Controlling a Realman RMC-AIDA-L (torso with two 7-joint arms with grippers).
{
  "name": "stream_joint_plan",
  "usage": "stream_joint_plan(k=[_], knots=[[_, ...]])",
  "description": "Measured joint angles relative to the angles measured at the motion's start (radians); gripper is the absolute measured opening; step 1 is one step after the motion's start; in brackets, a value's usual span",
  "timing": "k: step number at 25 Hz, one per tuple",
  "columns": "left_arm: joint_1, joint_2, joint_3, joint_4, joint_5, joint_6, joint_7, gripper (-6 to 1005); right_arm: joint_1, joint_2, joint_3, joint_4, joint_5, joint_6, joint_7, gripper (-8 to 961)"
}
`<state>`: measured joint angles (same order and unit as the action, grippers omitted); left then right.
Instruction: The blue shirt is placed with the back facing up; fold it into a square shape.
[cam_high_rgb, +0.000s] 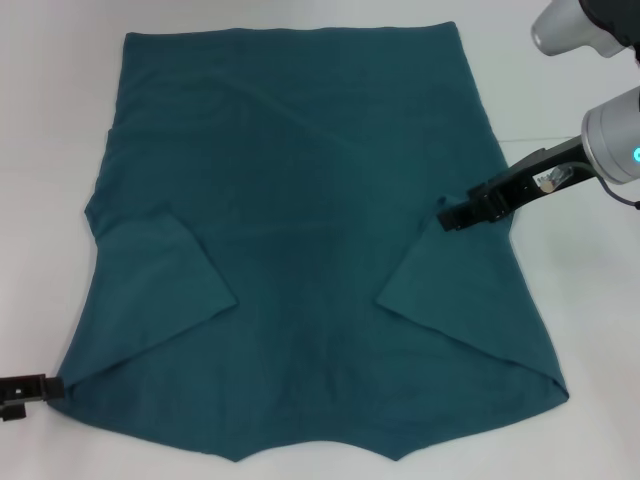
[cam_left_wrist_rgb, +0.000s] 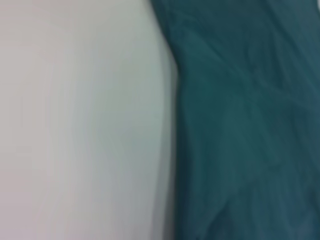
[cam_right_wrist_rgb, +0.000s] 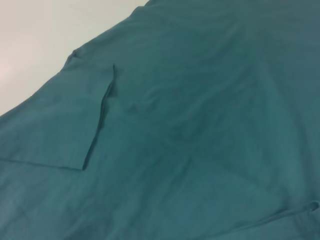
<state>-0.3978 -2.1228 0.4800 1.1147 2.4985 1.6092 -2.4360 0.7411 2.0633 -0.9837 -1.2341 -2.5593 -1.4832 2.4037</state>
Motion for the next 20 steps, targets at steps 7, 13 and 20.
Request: stream_joint_plan(k=[7, 13, 20], knots=[[-0.019, 0.0, 0.083, -0.023, 0.034, -0.094, -0.042, 713, 0.005, 0.003, -0.003, 0.002, -0.001, 0.0, 0.001, 602], [-0.045, 0.0, 0.097, -0.046, 0.077, -0.132, -0.065, 706, 0.001, 0.008, -0.003, 0.005, -0.001, 0.0, 0.002, 602], [-0.068, 0.005, 0.098, -0.078, 0.091, -0.141, -0.072, 700, -0.002, 0.012, -0.003, 0.005, -0.001, 0.003, 0.002, 602]])
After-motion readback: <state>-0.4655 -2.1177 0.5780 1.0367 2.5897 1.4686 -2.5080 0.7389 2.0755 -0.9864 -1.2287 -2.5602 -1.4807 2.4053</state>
